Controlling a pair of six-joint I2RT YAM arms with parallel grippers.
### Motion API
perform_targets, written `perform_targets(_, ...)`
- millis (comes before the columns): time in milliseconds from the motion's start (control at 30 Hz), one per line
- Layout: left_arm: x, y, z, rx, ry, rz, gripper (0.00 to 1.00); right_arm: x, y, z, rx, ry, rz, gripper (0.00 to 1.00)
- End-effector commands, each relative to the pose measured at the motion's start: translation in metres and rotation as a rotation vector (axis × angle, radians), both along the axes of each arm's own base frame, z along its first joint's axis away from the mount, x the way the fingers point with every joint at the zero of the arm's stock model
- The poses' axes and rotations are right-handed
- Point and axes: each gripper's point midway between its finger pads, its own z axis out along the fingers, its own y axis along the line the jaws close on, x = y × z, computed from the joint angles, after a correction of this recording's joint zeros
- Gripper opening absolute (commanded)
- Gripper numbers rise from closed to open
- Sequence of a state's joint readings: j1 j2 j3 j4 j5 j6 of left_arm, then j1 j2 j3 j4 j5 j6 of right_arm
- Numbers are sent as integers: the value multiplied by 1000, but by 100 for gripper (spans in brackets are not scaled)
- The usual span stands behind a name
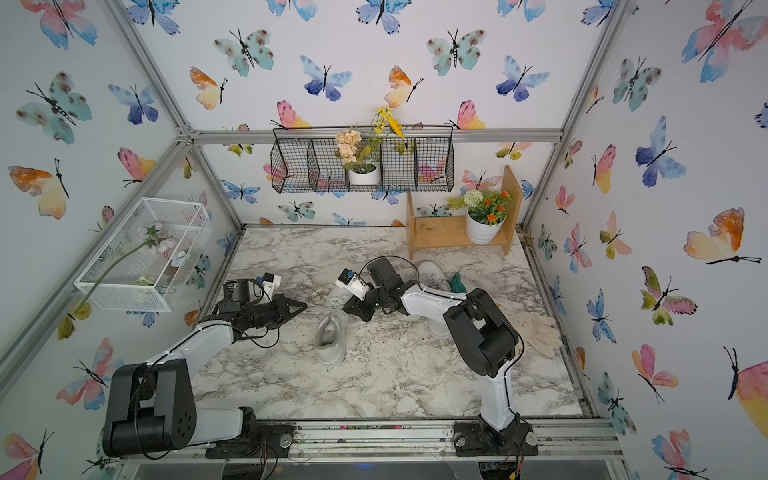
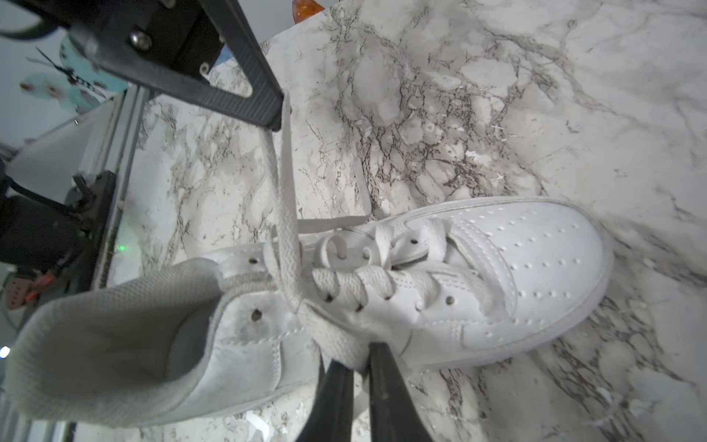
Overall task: Tie the shoes
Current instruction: Tie the shoelace on the shoe.
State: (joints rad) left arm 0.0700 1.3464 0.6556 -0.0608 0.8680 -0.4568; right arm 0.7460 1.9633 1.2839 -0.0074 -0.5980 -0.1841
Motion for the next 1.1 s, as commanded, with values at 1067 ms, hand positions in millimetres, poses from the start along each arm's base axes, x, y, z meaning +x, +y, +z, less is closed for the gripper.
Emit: perform_targets(1067, 4, 29, -9, 158, 5, 117, 0, 17, -57, -38, -302, -83, -215, 2)
